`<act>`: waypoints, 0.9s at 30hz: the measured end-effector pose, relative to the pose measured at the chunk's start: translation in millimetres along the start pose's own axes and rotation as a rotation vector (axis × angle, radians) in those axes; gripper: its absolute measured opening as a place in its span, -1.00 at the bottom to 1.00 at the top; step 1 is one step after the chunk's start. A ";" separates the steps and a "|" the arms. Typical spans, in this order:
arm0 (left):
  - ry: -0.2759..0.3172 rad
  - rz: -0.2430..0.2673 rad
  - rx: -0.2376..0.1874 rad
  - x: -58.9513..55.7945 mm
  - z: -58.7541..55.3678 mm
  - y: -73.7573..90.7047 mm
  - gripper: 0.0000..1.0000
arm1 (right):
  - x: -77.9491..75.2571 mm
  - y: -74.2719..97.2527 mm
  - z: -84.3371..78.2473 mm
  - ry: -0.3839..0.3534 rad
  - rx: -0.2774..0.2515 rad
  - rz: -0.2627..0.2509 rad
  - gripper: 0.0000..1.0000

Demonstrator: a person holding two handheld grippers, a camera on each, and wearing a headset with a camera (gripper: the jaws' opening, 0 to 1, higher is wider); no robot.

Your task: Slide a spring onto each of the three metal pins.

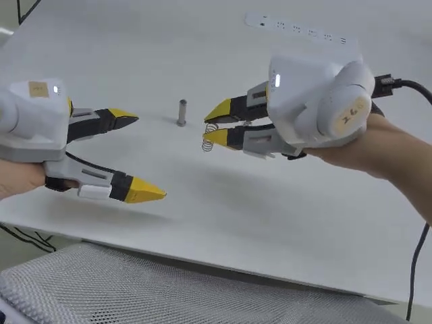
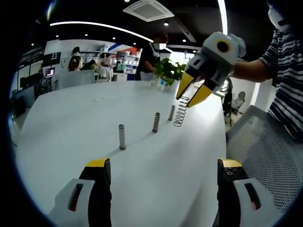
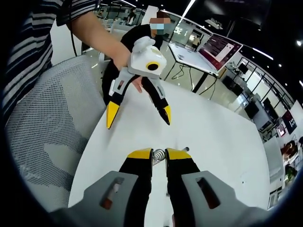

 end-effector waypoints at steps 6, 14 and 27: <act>0.002 -0.001 -0.007 0.0 -0.1 0.4 0.83 | -18.5 -9.6 0.4 0.009 0.005 -0.012 -0.76; 0.003 0.005 -0.018 1.6 0.5 3.3 0.83 | -41.6 -23.6 -1.4 -0.004 0.014 -0.037 -0.76; 0.006 0.006 -0.020 0.8 1.2 4.3 0.81 | -68.4 -40.7 -4.2 -0.050 0.012 -0.076 -0.76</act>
Point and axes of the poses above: the centre of the closed fingertips' face, and the gripper's own axes: y roughly backward along the fingers, x roughly to its left, z roughly out of its top, the point moved 3 cm from there along y, roughly backward along the fingers, and after that the axes turned 5 degrees about -z, right-handed, at the moved point
